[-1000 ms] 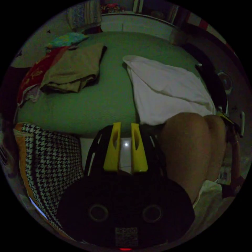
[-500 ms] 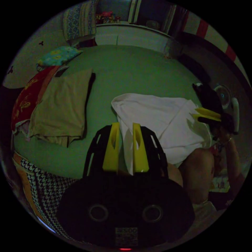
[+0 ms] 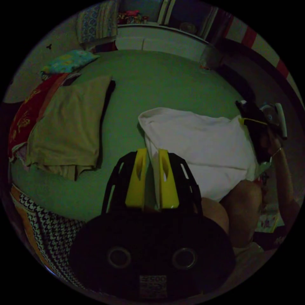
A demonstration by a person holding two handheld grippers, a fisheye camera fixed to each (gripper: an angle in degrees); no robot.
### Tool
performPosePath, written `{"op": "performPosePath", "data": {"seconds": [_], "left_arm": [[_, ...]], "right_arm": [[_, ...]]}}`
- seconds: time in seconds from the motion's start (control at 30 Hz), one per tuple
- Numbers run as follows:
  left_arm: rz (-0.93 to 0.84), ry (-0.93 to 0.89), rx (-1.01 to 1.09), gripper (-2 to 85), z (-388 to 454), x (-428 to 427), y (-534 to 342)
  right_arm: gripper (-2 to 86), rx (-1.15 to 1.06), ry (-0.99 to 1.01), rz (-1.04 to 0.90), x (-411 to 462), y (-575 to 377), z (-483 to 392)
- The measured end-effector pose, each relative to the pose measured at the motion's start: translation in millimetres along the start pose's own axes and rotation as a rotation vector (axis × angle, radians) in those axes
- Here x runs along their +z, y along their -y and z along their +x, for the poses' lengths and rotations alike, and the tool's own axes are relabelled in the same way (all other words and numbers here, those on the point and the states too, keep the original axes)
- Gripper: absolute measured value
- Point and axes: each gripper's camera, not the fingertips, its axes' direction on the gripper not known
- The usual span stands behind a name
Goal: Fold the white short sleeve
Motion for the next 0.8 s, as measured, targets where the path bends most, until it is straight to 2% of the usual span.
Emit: {"op": "performPosePath", "data": {"seconds": [0.2,0.33,0.43,0.6,0.8], "left_arm": [[-0.011,0.032,0.035,7.2,15,17,32],[-0.006,0.066,0.046,7.0,22,25,54],[-0.005,0.067,0.050,6.8,26,35,74],[-0.057,0.153,0.041,6.5,33,63,109],[0.010,0.111,0.000,5.6,37,56,118]], "right_arm": [[-1.6,0.180,-0.052,-0.118,20,13,55],[-1.6,0.381,0.047,-0.025,12,-10,88],[-1.5,0.407,0.084,0.011,14,-23,100],[0.1,0.285,0.106,0.011,15,-24,94],[8.6,0.130,-0.016,0.052,-16,-37,65]]}}
